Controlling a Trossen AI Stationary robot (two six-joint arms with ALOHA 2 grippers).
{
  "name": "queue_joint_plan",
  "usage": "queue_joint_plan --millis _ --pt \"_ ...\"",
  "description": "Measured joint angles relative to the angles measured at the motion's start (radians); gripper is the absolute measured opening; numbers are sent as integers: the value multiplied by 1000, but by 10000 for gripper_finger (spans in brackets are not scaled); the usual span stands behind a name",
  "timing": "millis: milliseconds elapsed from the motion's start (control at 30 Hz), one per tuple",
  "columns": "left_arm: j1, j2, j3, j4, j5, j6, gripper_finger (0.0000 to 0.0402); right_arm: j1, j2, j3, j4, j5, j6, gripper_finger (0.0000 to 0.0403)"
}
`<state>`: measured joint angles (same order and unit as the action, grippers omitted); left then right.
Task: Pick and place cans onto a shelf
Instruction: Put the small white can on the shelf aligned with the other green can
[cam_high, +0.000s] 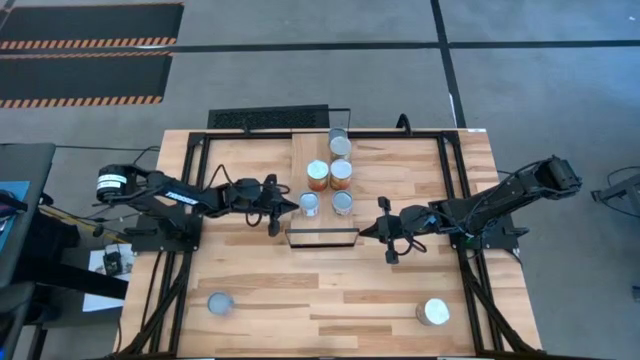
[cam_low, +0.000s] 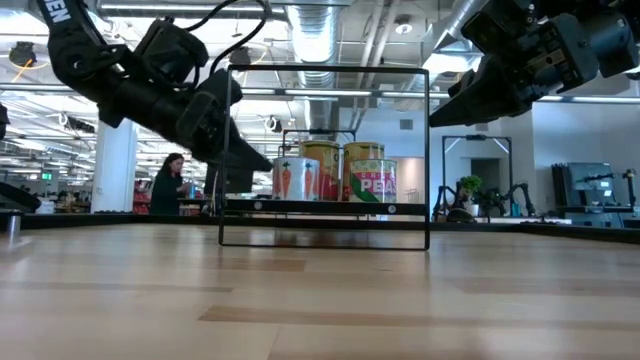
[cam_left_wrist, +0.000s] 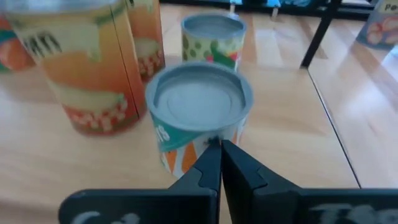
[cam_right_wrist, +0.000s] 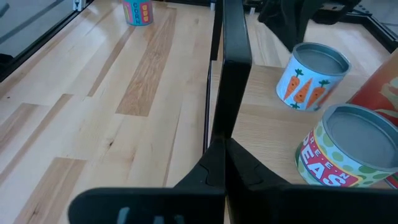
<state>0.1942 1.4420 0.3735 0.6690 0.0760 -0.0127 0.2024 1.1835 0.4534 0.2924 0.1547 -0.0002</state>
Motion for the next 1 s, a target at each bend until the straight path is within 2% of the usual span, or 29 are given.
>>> queue_joint_plan --millis 233,1000 --pt "0 0 52 -35 9 28 0 0 0 0 0 0 0 10" --pt "22 0 54 -25 22 45 0 0 0 0 0 0 0 10"
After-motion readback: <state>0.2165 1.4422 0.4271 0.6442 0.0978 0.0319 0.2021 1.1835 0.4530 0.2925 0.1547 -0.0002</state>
